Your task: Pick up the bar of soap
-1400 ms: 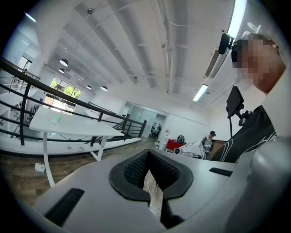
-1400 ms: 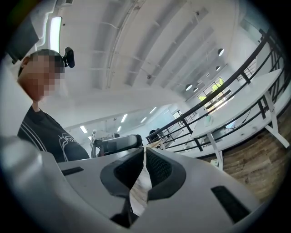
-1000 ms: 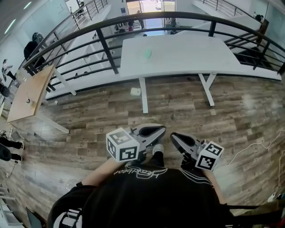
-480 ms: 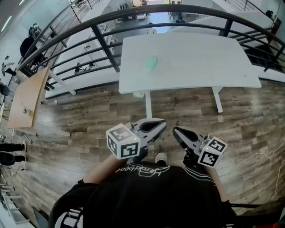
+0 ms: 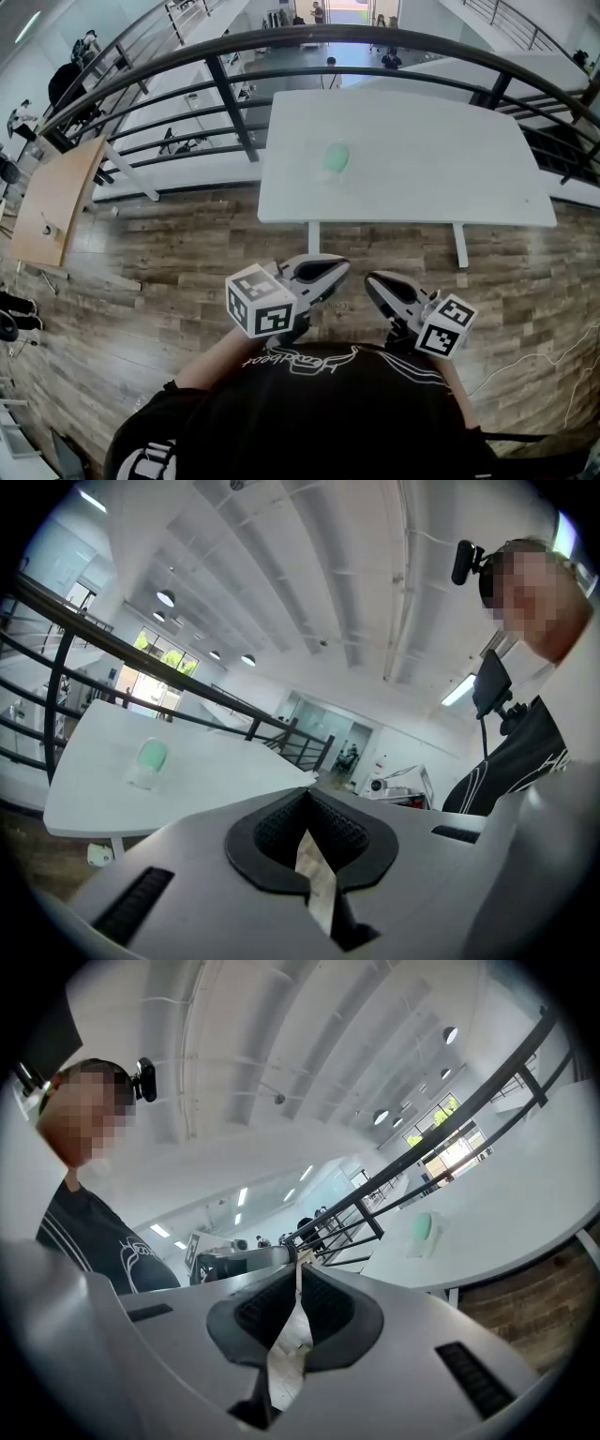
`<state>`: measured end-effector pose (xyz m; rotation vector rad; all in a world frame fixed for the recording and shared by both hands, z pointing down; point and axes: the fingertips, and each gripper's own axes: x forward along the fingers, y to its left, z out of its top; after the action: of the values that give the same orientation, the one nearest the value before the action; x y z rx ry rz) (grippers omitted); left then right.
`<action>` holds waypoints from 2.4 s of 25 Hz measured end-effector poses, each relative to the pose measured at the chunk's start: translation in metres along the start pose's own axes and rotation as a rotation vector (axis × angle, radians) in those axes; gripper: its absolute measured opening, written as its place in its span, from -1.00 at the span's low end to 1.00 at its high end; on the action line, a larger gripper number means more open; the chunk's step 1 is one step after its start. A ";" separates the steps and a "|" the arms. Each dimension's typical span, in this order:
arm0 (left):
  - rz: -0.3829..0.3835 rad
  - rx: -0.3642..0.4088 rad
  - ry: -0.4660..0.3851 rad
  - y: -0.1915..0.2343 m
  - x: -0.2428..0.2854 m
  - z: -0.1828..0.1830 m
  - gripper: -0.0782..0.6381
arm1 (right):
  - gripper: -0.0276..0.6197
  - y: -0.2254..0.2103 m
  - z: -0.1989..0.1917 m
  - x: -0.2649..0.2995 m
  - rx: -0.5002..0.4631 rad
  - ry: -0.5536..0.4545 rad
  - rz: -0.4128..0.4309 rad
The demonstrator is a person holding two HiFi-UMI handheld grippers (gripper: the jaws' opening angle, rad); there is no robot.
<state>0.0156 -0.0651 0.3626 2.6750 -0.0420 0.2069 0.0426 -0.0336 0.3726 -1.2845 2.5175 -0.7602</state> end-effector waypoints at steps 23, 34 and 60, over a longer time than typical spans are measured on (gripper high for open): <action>0.129 -0.009 -0.028 0.085 0.060 0.050 -0.76 | -0.85 -0.097 0.069 0.049 0.016 0.025 0.112; 0.235 -0.021 -0.043 0.178 0.122 0.091 -0.76 | -0.85 -0.191 0.124 0.099 0.016 0.100 0.189; 0.501 0.009 0.140 0.318 0.159 0.062 -0.40 | -0.85 -0.295 0.125 0.152 0.130 0.210 0.241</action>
<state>0.1609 -0.3771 0.4720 2.6036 -0.6693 0.5484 0.2069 -0.3428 0.4318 -0.8805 2.6673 -1.0267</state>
